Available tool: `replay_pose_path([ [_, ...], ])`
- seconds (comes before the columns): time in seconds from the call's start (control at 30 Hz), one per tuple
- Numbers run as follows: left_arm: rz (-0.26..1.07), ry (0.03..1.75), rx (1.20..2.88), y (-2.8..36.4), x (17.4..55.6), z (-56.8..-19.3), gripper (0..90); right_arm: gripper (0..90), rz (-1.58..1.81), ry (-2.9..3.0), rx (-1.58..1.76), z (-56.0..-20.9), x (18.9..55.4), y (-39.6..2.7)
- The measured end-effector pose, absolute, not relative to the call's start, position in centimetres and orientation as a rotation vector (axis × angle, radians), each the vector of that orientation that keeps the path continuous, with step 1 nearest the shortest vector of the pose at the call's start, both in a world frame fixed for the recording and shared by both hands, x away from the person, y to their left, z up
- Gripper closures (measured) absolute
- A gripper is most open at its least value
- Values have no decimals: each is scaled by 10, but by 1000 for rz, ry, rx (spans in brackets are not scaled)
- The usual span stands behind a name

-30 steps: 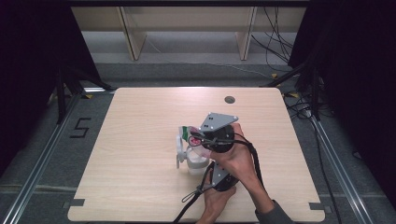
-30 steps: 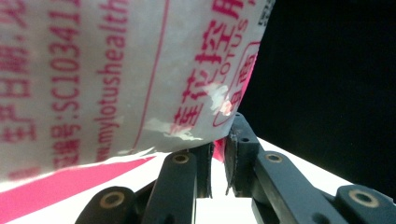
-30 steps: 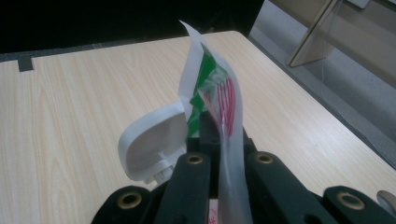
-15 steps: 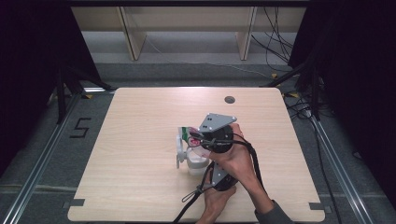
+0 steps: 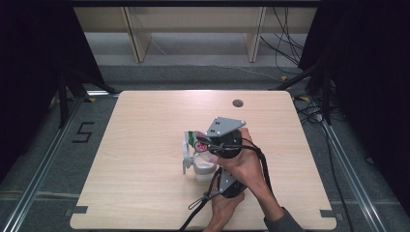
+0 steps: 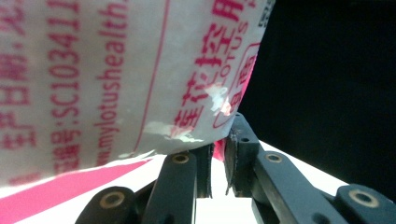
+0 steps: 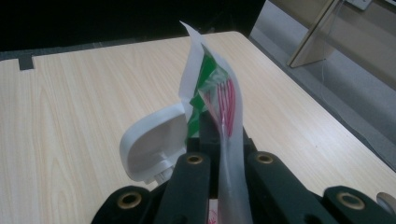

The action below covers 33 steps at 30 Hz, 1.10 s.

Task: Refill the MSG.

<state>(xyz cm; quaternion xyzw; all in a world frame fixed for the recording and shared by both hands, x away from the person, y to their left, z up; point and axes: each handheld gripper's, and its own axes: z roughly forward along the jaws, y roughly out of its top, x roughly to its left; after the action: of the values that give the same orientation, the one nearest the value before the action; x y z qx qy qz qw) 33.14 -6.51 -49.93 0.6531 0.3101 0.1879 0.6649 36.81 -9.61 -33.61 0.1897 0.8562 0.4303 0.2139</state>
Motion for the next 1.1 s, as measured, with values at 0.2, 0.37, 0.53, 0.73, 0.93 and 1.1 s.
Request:
replay_pose_path([
  [0.2, 412, 704, 1466, -66, 331, -499, 817, 895, 1183, 2384, 526, -337, 368, -96],
  [0.37, 441, 729, 1464, -64, 330, -499, 816, 896, 1179, 2381, 531, -337, 367, -95],
  [0.53, 390, 704, 1432, -69, 331, -499, 816, 895, 1182, 2380, 515, -337, 368, -95],
  [0.73, 445, 720, 1477, -64, 330, -499, 817, 896, 1192, 2379, 523, -336, 368, -96],
  [0.93, 446, 720, 1479, -64, 331, -498, 816, 895, 1198, 2377, 554, -335, 367, -97],
  [1.1, 446, 722, 1479, -64, 331, -498, 816, 895, 1195, 2374, 533, -335, 368, -97],
])
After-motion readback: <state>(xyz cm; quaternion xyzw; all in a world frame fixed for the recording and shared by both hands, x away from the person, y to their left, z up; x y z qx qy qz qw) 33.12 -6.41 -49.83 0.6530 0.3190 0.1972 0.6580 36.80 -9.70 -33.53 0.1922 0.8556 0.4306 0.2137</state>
